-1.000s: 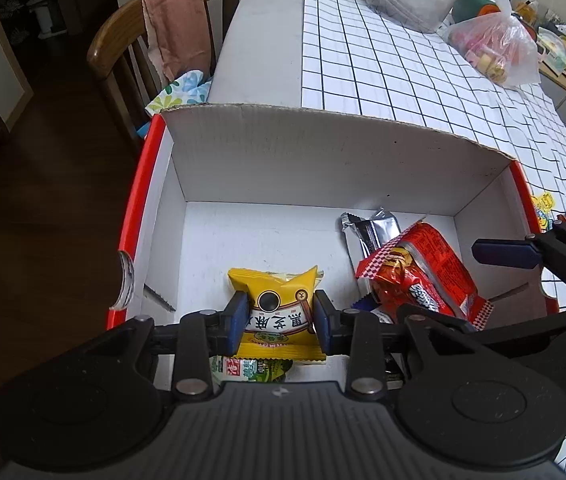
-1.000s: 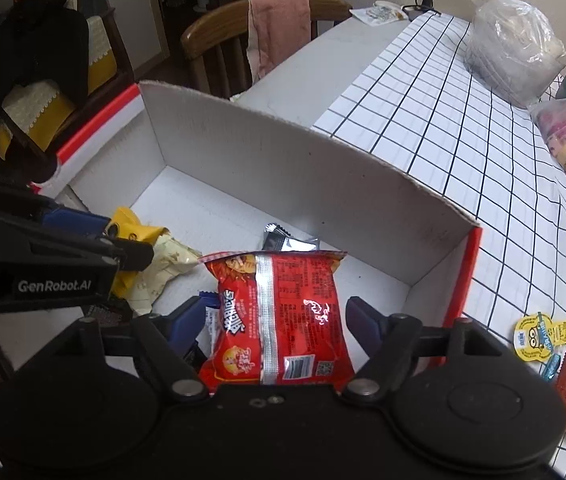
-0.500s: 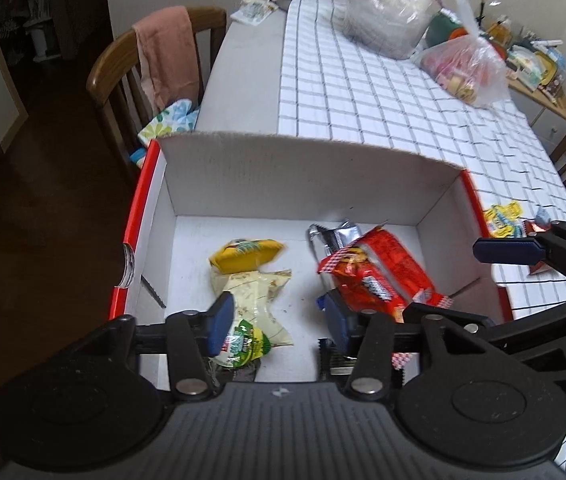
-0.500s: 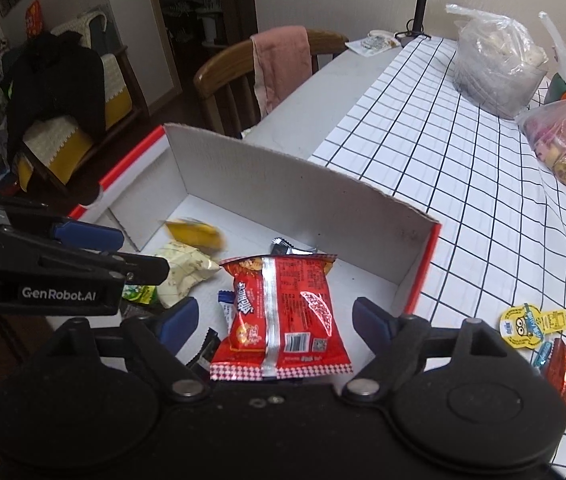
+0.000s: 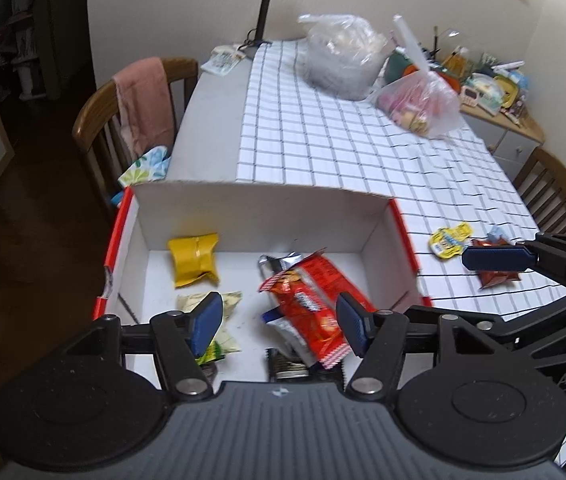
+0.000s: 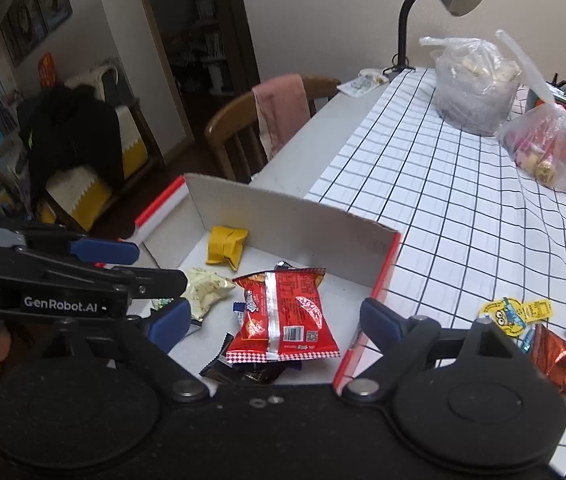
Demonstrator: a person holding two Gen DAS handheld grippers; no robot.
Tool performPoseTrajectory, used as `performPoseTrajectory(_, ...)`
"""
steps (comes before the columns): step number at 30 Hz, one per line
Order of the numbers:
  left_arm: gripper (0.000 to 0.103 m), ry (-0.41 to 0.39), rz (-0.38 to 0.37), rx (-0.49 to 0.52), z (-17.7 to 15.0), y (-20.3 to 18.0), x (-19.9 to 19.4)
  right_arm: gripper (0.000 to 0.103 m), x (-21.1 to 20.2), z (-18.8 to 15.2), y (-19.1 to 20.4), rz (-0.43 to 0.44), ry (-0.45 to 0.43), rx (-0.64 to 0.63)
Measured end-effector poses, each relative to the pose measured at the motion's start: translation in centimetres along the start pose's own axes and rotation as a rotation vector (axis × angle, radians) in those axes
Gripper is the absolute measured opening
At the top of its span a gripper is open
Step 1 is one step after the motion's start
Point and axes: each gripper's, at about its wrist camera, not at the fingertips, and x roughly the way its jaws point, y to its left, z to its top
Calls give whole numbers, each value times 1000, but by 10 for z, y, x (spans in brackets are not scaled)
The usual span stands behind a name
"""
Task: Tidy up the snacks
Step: 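Open both tools to release the snacks inside the box, then withdraw both tools from the box toward the remaining snacks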
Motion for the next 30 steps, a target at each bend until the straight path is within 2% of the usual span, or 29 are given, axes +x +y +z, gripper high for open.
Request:
performPoseTrajectory(3, 67, -28, -12, 14, -1, -12, -8, 94, -16, -6, -10, 16, -33, 21)
performPoseTrajectory(6, 69, -52, -28, 25, -3, -26, -13, 101, -30, -14, -22, 20, -66, 45)
performPoseTrajectory(13, 73, -67, -81, 67, -9, -72, -11, 103, -57, -40, -60, -9, -89, 94)
performPoseTrajectory(18, 79, -68, -120, 82, -9, -109, 1, 103, -72, -59, -97, -86, -71, 123)
performPoseTrajectory(25, 79, -37, -147, 102, -7, -160, 26, 103, -91, -78, -157, -202, -41, 119)
performPoseTrajectory(30, 79, -28, -139, 106, -9, -189, 42, 103, -82, -84, -201, -266, -5, 125)
